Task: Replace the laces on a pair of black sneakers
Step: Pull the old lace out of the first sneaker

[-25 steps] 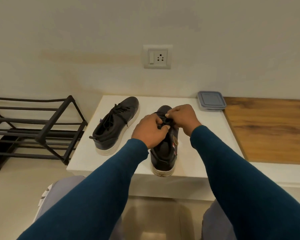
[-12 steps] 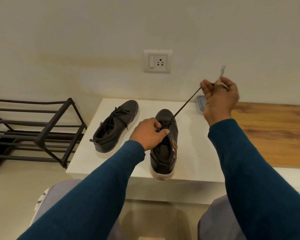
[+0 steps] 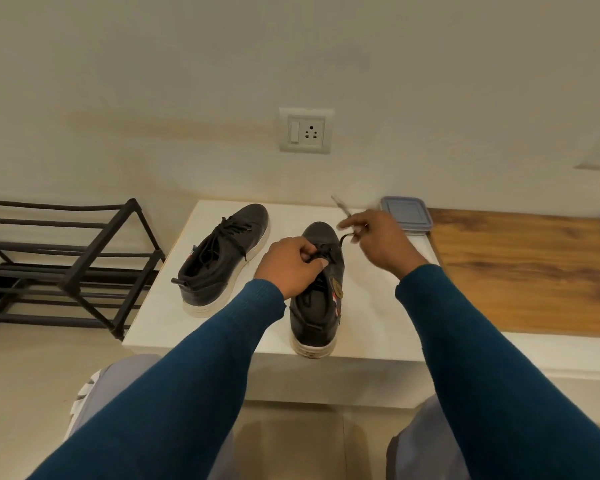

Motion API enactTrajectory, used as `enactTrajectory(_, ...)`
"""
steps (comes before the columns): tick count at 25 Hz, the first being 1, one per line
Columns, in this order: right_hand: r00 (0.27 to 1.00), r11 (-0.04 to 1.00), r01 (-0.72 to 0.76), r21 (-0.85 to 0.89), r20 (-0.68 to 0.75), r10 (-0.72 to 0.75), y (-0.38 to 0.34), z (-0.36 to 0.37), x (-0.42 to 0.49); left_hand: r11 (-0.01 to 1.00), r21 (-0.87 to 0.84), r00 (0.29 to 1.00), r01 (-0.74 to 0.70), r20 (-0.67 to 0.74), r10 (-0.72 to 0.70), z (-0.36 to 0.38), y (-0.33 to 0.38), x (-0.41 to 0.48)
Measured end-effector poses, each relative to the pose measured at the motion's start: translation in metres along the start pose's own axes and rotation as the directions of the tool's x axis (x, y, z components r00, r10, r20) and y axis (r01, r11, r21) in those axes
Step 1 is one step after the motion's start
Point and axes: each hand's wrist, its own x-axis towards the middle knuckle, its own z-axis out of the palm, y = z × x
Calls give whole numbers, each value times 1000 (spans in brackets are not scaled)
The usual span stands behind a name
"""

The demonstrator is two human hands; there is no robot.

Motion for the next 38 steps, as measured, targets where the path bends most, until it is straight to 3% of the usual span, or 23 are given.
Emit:
enactTrajectory(2,973,979,58,-198,230,-11,-4,12,-5,1000,0,1000,8,6,-8,-1,0,1)
enactTrajectory(3,963,966,89,-241,269,-22,-4,17,-6,1000,6,1000,10,9,-10,-1,0,1)
enactTrajectory(6,977,944,130,-302,203,-69,-5,21,-5,1000,4,1000,11,13,-11,-2,0,1)
enactTrajectory(8,992,947,122,-296,65,-107,-6,14,-3,1000,-5,1000,14,11,-14,-2,0,1)
enactTrajectory(10,974,997,66,-31,-214,-72,-8,3,-1,1000,-3,1000,18,17,-18,-3,-1,1)
enactTrajectory(12,905,941,44,337,-413,106,-10,-5,0,1000,4,999,21,29,-21,-4,-1,1)
enactTrajectory(13,886,904,23,426,-428,179,-9,-8,2,1000,3,999,17,36,-17,-4,-1,1)
enactTrajectory(15,912,889,-122,441,-304,276,-4,-8,3,1000,-7,999,-1,42,2,-4,0,1)
enactTrajectory(17,928,924,-350,155,-77,364,3,-4,1,1000,-27,1000,-13,11,13,-3,3,2)
enactTrajectory(19,905,871,-400,-284,26,424,9,-3,-6,995,-103,999,-6,-36,2,-6,6,3)
enactTrajectory(20,902,829,-386,-405,21,430,9,-2,-10,983,-182,999,11,-51,-21,-8,7,3)
enactTrajectory(23,922,818,-358,-450,-29,387,6,-3,-16,845,-509,979,164,-22,-203,-18,8,8)
enactTrajectory(25,940,850,-326,-414,-44,339,4,-3,-17,587,-755,928,292,75,-366,-29,11,11)
enactTrajectory(27,960,898,-275,-345,-48,275,4,-1,-19,342,-904,887,258,81,-455,-42,11,15)
enactTrajectory(28,971,921,-237,-309,-57,231,4,1,-20,335,-917,882,215,35,-469,-48,8,16)
enactTrajectory(29,982,940,-186,-287,-65,175,3,4,-22,428,-881,876,203,-33,-482,-53,4,16)
enactTrajectory(30,991,955,-133,-265,-62,121,1,6,-24,612,-755,866,236,-122,-484,-55,-1,15)
enactTrajectory(31,996,968,-82,-236,-44,74,0,8,-26,811,-503,876,298,-193,-442,-55,-6,11)
enactTrajectory(32,999,978,-36,-205,-14,34,-3,12,-27,925,-195,901,325,-232,-366,-51,-8,6)
enactTrajectory(33,1000,985,-2,-175,20,6,-5,16,-29,956,54,926,287,-273,-262,-46,-7,2)
enactTrajectory(34,999,990,13,-143,53,-5,-7,20,-31,963,180,942,202,-305,-140,-38,-3,-1)
enactTrajectory(36,995,996,23,-84,101,-15,-7,28,-32,990,140,968,-3,-249,38,-25,8,-7)
enactTrajectory(38,994,997,44,-57,101,-38,-7,34,-32,1000,10,996,-29,-83,29,-15,13,-11)
